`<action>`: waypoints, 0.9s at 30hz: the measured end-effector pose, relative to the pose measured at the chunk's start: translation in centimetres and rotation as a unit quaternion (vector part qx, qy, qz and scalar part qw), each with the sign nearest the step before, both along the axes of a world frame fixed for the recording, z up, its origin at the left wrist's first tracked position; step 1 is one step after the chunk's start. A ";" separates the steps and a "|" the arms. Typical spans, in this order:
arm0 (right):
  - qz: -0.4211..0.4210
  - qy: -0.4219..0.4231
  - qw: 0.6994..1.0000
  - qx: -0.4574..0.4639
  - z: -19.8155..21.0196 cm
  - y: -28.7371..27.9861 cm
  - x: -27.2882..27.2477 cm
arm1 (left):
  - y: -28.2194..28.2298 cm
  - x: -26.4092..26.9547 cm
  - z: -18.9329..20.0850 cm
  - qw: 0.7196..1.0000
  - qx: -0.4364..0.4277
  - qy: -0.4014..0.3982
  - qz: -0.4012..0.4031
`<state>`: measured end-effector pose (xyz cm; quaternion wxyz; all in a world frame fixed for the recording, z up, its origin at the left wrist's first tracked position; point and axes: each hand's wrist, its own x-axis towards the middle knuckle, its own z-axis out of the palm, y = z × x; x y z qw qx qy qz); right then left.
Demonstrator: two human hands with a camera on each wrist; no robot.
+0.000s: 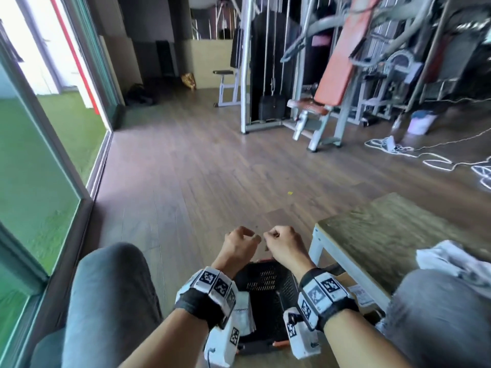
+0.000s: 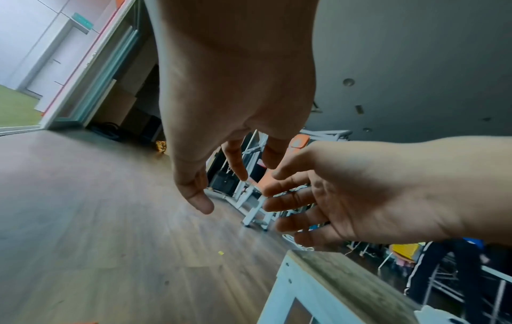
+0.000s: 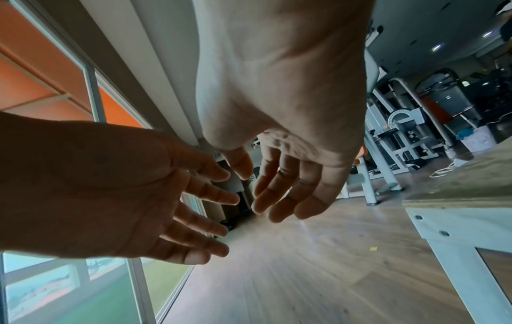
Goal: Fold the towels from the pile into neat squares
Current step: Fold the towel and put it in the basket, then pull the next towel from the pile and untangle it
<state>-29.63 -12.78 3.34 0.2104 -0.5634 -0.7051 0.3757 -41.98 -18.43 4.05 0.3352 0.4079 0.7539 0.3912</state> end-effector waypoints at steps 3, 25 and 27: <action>-0.025 0.021 0.999 0.002 1.3 -0.2 1.2 | 0.5 1.8 1.7 0.999 0.036 0.006 -0.017; -0.269 0.057 0.961 0.018 3.7 -1.4 16.3 | 5.0 15.6 4.4 0.968 0.064 -0.007 -0.241; -0.297 0.058 0.953 0.004 3.8 -1.8 18.4 | 5.5 17.6 4.6 0.960 0.058 -0.031 -0.272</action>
